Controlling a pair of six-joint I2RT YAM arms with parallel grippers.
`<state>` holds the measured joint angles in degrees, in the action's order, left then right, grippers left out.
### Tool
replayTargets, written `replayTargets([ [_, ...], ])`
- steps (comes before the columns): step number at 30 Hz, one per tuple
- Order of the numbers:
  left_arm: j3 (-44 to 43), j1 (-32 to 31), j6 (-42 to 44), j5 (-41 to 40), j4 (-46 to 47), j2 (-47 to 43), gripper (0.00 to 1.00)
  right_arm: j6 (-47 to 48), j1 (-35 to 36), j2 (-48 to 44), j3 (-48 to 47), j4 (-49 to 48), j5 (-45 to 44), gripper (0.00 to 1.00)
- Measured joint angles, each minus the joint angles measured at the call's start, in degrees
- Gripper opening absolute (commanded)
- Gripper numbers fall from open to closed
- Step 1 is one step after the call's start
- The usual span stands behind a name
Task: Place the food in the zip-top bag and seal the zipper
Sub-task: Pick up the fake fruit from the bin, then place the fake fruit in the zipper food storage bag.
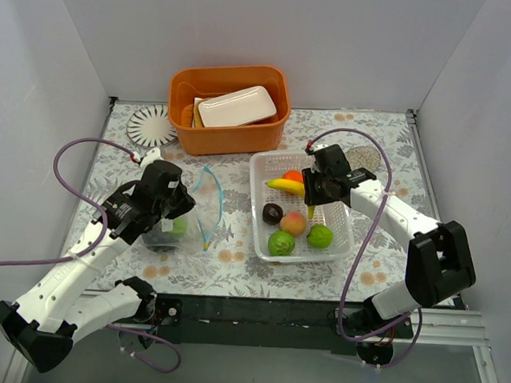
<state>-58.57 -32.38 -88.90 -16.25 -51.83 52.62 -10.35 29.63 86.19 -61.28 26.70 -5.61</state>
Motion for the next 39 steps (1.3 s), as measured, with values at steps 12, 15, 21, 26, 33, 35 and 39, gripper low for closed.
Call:
replayTargets([
  [12,0.02,0.0,0.0,0.42,0.04,0.04,0.0,-3.26,0.0,-2.95,0.37,-0.09,3.13,0.18],
  [15,0.02,0.0,0.0,0.52,0.09,0.15,0.0,-3.8,0.0,-3.69,0.42,-0.15,4.48,0.18],
  [21,0.07,0.0,0.0,0.63,0.63,0.22,0.0,-4.5,0.0,-3.76,0.42,0.7,7.98,0.18],
  [26,0.63,0.0,0.0,0.7,1.09,0.22,0.0,-4.76,0.61,-3.89,0.02,2.29,10.99,0.19],
  [33,1.38,0.0,0.02,1.68,2.58,1.6,0.0,-4.92,6.91,-3.96,-6.93,6.19,11.96,0.2],
  [35,1.4,0.0,0.04,1.97,3.1,2.71,0.0,-4.85,9.88,-2.89,-11.17,8.02,10.4,0.19],
  [39,1.42,0.0,0.31,2.27,3.91,4.52,0.0,-4.35,14.78,1.14,-17.75,11.3,6.95,0.19],
])
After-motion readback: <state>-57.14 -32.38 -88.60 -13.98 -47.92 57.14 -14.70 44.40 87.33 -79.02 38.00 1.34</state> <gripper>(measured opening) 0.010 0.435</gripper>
